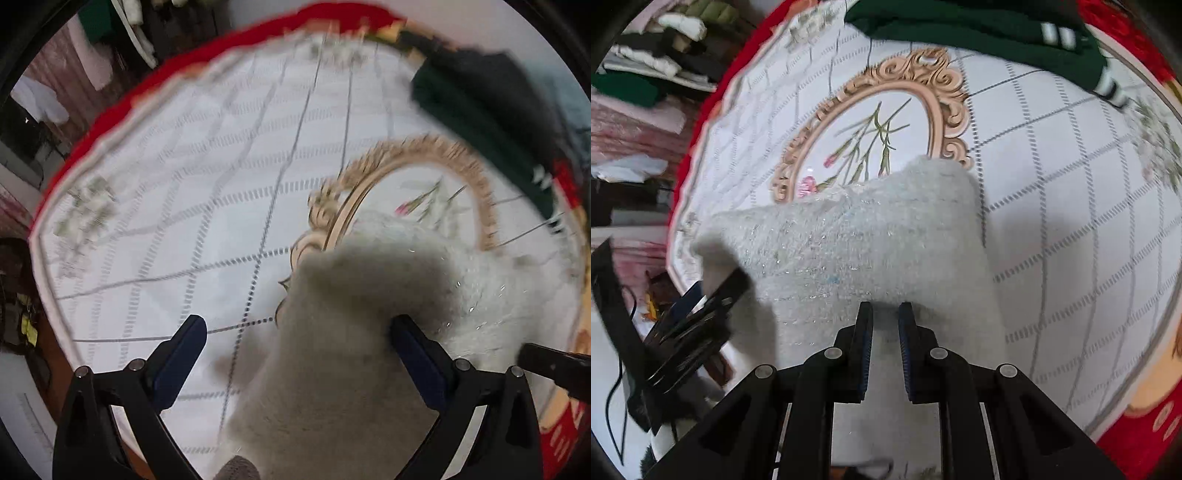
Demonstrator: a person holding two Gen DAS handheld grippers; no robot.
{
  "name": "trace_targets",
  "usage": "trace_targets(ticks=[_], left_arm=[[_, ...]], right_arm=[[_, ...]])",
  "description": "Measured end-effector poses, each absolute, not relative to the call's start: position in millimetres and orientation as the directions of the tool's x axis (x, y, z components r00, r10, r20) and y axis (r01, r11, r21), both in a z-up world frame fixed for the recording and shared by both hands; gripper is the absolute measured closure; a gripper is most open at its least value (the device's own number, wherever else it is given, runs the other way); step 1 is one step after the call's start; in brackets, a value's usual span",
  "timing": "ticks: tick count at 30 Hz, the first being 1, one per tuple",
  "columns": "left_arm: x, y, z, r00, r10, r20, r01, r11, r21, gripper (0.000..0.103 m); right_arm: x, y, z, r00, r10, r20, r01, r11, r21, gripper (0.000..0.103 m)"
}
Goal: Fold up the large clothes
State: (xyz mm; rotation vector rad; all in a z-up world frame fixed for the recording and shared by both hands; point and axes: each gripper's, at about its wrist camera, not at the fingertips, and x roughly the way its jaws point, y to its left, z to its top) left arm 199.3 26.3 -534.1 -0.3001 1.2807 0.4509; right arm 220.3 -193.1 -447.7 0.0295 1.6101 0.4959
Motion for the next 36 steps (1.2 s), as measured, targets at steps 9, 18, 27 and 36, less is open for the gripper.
trace_targets(ticks=[9, 18, 27, 36], left_arm=[[195.5, 42.4, -538.3, 0.252, 0.073, -0.965, -0.515, 0.854, -0.070, 0.000], [121.5, 19.7, -488.7, 0.278, 0.080, -0.957, -0.571, 0.815, -0.098, 0.000], [87.3, 25.3, -561.1, 0.206, -0.011, -0.979, -0.644, 0.752, -0.144, 0.000], [72.5, 34.9, -514.6, 0.260, 0.063, -0.964, -0.684, 0.716, -0.138, 0.000]], right_arm=[[244.7, -189.4, -471.2, -0.152, 0.334, -0.930, -0.202, 0.911, 0.360, 0.088], [238.0, -276.0, -472.7, -0.203, 0.522, -0.828, -0.227, 0.798, 0.558, 0.016], [235.8, -244.9, -576.8, -0.410, 0.780, -0.474, -0.059, 0.496, 0.867, 0.016], [210.1, -253.1, -531.2, -0.217, 0.810, -0.546, 0.013, 0.561, 0.828, 0.048]])
